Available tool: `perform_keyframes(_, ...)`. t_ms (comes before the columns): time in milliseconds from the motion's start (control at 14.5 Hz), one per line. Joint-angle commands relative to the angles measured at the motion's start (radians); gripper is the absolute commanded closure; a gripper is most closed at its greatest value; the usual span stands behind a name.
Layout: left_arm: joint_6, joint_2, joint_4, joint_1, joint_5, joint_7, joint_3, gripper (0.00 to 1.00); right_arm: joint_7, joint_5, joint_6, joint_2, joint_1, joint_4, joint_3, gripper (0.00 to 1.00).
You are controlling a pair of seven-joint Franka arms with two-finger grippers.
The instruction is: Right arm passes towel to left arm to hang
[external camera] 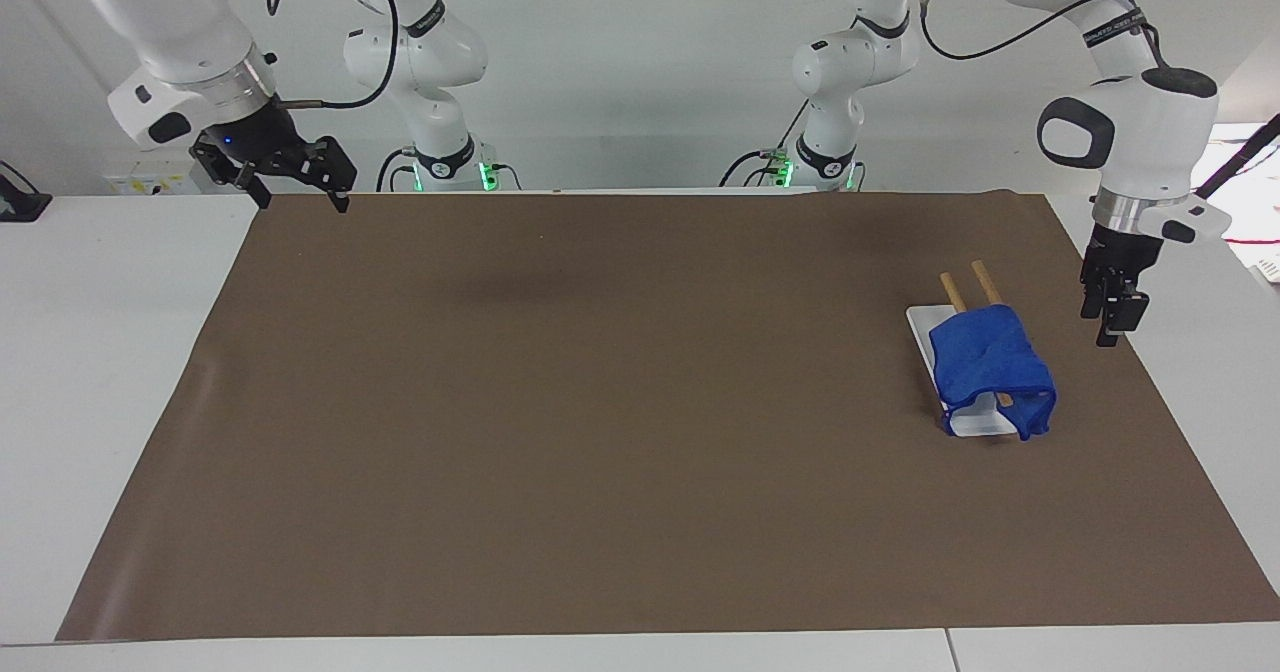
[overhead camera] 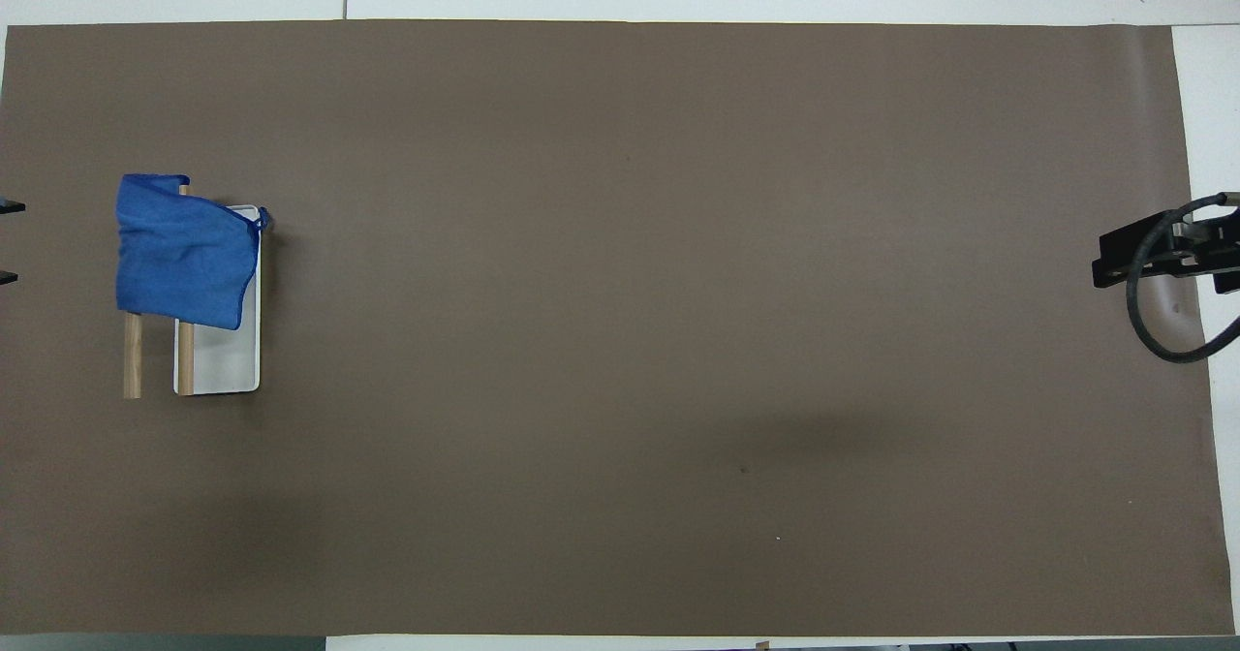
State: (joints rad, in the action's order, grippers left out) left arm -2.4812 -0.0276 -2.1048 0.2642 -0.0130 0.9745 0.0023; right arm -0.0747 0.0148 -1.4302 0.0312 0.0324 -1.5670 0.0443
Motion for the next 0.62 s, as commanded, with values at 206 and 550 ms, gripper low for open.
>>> perform_keyframes(206, 0.148, 0.063, 0.216, -0.091, 0.008, -0.077, -0.012, 0.00, 0.010, -0.015, 0.010, 0.012, -0.006, -0.004, -0.004, 0.00)
perform_keyframes(550, 0.208, 0.058, 0.223, -0.247, 0.010, -0.302, -0.013, 0.00, 0.010, -0.016, 0.010, 0.012, -0.006, -0.005, -0.006, 0.00)
